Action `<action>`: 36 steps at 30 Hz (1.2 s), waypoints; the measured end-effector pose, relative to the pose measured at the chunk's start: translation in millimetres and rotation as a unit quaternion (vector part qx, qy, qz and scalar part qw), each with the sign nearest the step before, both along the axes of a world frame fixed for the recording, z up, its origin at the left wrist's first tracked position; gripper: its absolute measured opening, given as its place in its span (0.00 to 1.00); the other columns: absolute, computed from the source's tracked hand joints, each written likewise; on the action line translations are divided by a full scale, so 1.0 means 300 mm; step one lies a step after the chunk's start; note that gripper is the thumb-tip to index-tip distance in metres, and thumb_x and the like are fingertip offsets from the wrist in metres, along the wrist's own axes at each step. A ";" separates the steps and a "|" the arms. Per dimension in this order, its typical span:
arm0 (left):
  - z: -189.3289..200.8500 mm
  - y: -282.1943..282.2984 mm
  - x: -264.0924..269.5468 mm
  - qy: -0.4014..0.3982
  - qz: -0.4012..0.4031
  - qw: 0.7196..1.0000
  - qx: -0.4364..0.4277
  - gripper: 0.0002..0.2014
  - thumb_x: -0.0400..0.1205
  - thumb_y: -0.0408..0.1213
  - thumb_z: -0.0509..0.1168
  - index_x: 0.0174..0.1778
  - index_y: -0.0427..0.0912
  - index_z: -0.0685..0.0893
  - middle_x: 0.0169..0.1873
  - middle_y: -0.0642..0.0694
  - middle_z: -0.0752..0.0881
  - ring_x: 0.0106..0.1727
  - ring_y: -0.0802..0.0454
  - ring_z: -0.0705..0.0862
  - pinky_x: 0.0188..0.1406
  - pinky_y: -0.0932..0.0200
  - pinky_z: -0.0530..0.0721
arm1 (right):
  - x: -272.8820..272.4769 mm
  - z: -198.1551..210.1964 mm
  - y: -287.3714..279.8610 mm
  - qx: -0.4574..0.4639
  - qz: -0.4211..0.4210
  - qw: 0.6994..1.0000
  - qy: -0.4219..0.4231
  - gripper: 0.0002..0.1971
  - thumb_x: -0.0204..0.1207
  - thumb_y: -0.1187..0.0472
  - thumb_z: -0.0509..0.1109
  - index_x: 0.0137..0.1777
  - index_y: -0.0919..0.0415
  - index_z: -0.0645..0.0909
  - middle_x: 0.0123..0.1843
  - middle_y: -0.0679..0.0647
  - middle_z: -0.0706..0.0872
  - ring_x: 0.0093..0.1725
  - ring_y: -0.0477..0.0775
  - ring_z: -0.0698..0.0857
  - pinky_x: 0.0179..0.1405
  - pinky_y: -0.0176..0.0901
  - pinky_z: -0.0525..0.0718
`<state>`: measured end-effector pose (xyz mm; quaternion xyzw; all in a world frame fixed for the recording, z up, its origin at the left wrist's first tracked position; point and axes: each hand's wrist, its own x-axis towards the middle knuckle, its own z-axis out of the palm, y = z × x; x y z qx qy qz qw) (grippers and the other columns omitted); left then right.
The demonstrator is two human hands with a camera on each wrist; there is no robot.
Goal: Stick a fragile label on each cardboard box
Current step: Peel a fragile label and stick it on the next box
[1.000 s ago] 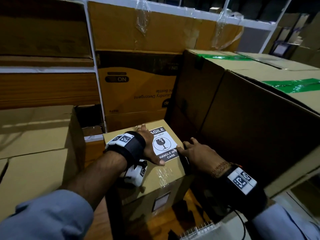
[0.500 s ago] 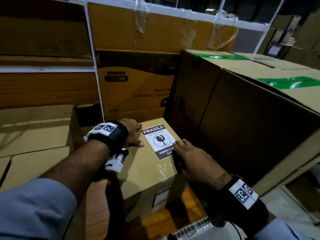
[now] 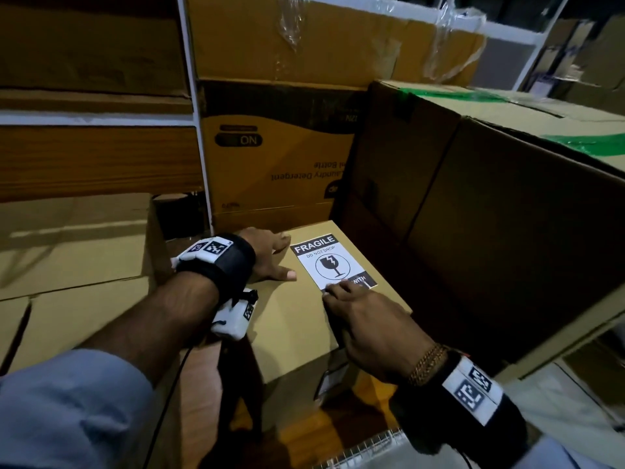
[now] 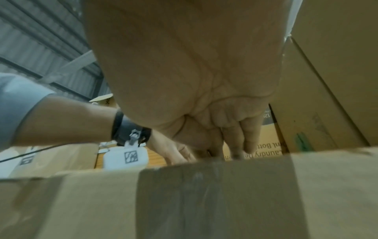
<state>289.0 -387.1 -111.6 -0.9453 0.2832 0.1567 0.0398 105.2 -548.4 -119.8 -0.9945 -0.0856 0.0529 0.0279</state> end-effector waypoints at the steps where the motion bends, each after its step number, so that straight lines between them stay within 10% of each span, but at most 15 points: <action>1: 0.003 -0.003 -0.001 -0.005 0.001 1.000 0.001 0.47 0.82 0.71 0.62 0.92 0.55 0.52 0.89 0.49 0.60 0.86 0.40 0.67 0.77 0.51 0.72 | 0.013 0.007 -0.002 -0.006 0.000 1.000 0.001 0.25 0.83 0.59 0.59 0.80 0.57 0.75 0.82 0.53 0.76 0.79 0.57 0.73 0.76 0.56 0.79; 23: -0.020 0.009 0.017 0.005 0.035 0.999 -0.009 0.48 0.77 0.72 0.69 0.86 0.45 0.66 0.77 0.43 0.79 0.73 0.40 0.80 0.65 0.47 0.82 | 0.411 0.061 0.061 -0.161 -0.058 0.969 0.177 0.30 0.90 0.51 0.57 0.91 0.44 0.56 0.90 0.66 0.53 0.87 0.71 0.57 0.82 0.71 0.68; 36: -0.019 0.013 0.015 0.030 0.070 0.996 -0.046 0.59 0.77 0.68 0.72 0.92 0.47 0.43 0.86 0.38 0.67 0.83 0.35 0.71 0.76 0.39 0.77 | 0.474 0.027 0.052 -0.092 -0.075 0.979 0.164 0.28 0.89 0.52 0.58 0.88 0.47 0.61 0.80 0.65 0.68 0.80 0.72 0.70 0.74 0.69 0.79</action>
